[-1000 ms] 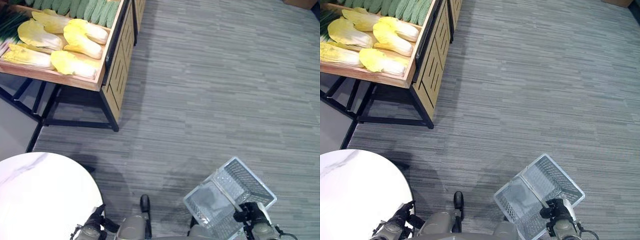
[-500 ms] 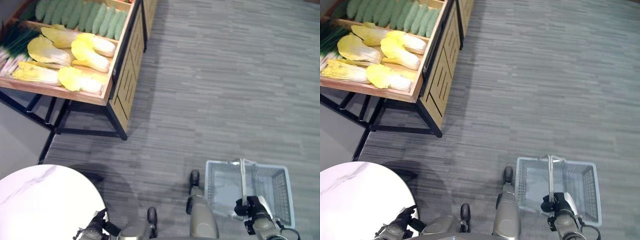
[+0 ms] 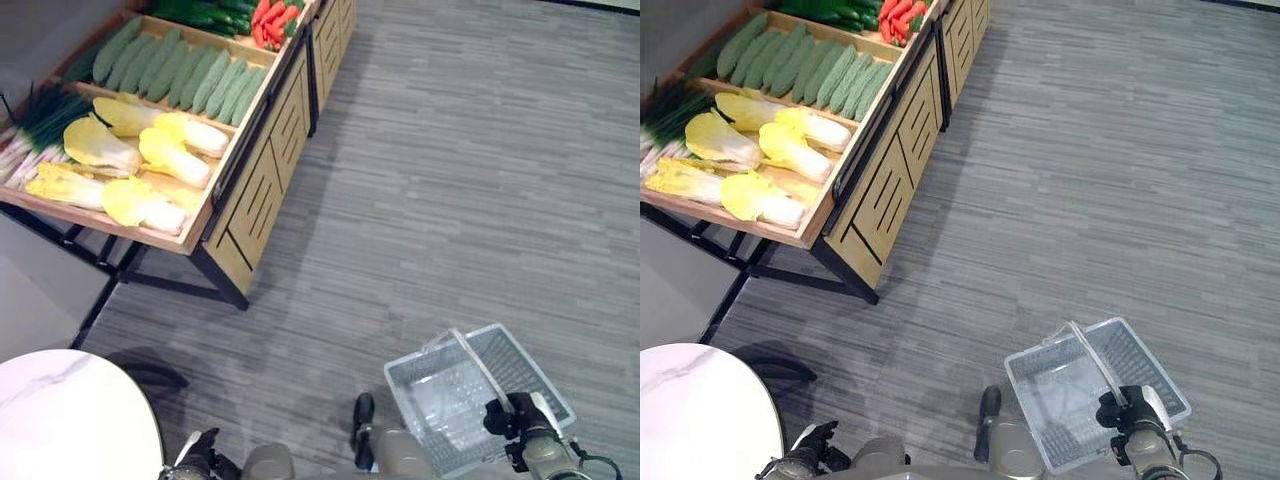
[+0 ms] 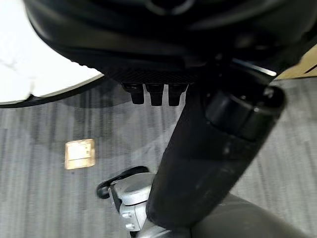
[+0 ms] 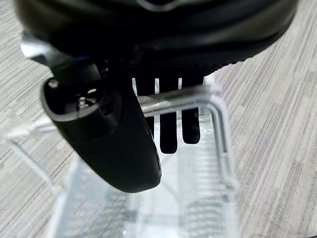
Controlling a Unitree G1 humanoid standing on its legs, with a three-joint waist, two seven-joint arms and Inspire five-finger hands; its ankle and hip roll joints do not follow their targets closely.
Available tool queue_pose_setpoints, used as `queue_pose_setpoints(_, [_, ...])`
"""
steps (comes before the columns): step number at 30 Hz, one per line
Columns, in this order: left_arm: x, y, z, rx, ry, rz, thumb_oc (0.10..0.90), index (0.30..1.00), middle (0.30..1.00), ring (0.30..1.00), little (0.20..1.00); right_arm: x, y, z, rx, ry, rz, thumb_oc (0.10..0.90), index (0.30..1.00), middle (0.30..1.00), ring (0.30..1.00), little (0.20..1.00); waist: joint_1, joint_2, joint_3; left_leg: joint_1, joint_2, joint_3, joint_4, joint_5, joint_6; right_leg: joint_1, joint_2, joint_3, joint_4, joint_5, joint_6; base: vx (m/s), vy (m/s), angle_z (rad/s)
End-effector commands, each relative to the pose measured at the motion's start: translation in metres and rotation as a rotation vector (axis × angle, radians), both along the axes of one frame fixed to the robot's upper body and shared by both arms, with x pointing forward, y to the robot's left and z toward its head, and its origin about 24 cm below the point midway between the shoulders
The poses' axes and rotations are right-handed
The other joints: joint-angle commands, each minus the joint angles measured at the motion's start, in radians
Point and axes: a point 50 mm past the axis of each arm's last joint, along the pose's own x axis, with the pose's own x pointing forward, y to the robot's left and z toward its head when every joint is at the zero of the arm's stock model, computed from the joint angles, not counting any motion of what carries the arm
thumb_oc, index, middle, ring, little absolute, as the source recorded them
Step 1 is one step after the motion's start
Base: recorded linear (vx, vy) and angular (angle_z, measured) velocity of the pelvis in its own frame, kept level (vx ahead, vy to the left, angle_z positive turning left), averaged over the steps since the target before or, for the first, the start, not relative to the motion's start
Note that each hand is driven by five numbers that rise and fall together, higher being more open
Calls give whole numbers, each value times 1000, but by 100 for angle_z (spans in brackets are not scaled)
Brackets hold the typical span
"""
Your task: Get the vegetables into the basket
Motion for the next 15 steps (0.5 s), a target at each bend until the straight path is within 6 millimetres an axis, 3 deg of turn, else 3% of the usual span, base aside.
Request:
queue_pose_setpoints(1, [12, -12, 1, -28, -46, -22, 900, 1000, 1000, 1000, 1000, -3, -42, 28, -142, -70, -70, 400, 300, 300, 300, 300, 6, 2, 15, -135, -34, 44, -192, 152, 81, -21, -58, 64, 94, -1, 143, 194, -1, 27])
queue_pose_setpoints(5, [10, -10, 0, -16, -42, -15, 900, 1000, 1000, 1000, 1000, -5, -37, 23, -143, -52, -54, 400, 300, 300, 300, 300, 46, 20, 14, -233, -33, 8, -325, 272, 68, 59, -19, 100, 53, -28, 141, 250, 27, -15])
queue_pose_setpoints(8, [2, -6, -1, -2, -21, -8, 900, 1000, 1000, 1000, 1000, -7, -33, 20, -136, -42, -41, 400, 300, 300, 300, 300, 66, 18, 14, -243, -32, -4, -387, 299, 61, 110, -5, 136, 46, -55, 139, 340, 84, -54])
queue_pose_setpoints(9, [-7, -2, -2, 4, 9, 1, 900, 1000, 1000, 1000, 1000, -10, -28, 16, -116, -25, -28, 400, 300, 300, 300, 300, 71, 18, -3, -230, -20, 7, -385, 293, 69, 148, 2, 165, 50, -91, 147, 496, 177, -37])
queue_pose_setpoints(11, [-7, -2, -2, 9, 13, -11, 900, 1000, 1000, 1000, 1000, -16, -26, 12, -107, -9, -37, 400, 300, 300, 300, 300, 72, 9, -8, -220, -23, 28, -371, 303, 75, 171, -11, 165, 52, -98, 150, 351, 194, -55])
queue_pose_setpoints(15, [-7, 1, -1, 13, 9, -25, 900, 1000, 1000, 1000, 1000, -14, -17, 7, -83, -3, -30, 400, 300, 300, 300, 300, 74, -29, -24, -212, -60, 72, -317, 241, 120, 171, -69, 195, 93, -48, 192, 258, 228, -43])
